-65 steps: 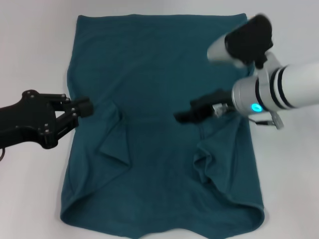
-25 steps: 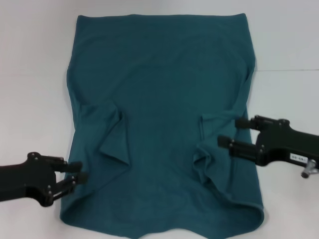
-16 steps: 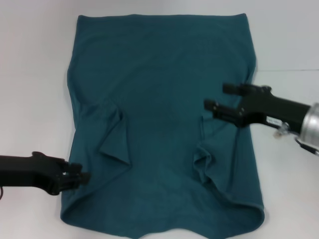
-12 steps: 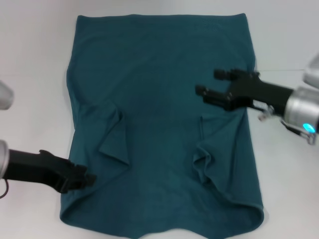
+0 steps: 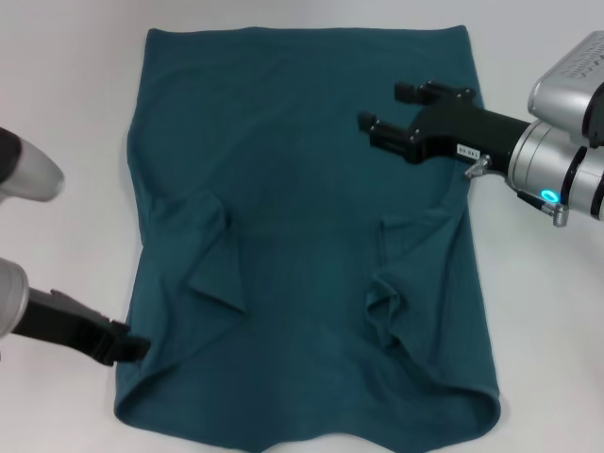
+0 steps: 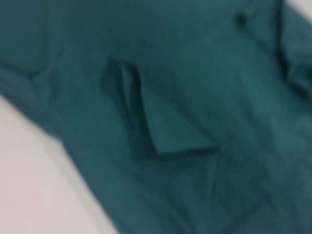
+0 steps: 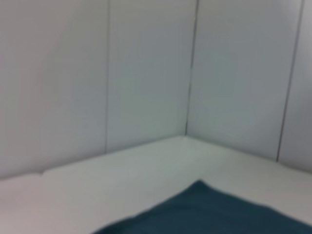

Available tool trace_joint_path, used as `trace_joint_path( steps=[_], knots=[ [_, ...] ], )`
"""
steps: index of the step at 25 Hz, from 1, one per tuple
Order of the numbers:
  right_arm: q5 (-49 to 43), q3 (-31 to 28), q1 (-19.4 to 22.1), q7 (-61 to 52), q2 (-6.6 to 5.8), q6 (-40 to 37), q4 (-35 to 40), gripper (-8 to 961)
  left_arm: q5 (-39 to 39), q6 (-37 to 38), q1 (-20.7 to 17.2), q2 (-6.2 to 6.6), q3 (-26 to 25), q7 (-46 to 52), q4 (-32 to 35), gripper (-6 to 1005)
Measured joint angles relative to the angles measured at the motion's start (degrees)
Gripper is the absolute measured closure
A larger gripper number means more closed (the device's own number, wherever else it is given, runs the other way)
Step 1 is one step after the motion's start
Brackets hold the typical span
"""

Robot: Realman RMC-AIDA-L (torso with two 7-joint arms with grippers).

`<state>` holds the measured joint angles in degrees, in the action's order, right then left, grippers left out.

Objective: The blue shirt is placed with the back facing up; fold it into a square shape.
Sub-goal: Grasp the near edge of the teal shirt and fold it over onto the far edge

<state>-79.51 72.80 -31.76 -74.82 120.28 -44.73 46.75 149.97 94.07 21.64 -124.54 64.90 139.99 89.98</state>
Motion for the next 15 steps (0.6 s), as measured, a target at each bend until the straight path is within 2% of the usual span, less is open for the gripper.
trace_joint_path(
  steps=[7, 15],
  knots=[
    [3.56, 0.67, -0.62, 1.53, 0.03, -0.12, -0.43, 249, 8.49, 0.64, -0.91, -0.11, 11.88, 8.23, 3.81, 663],
    [3.6, 1.82, -0.18, 0.72, 0.03, -0.87, -1.08, 252, 7.45, 6.95, -1.69, -0.13, 12.92, 12.25, 11.44, 660]
  ],
)
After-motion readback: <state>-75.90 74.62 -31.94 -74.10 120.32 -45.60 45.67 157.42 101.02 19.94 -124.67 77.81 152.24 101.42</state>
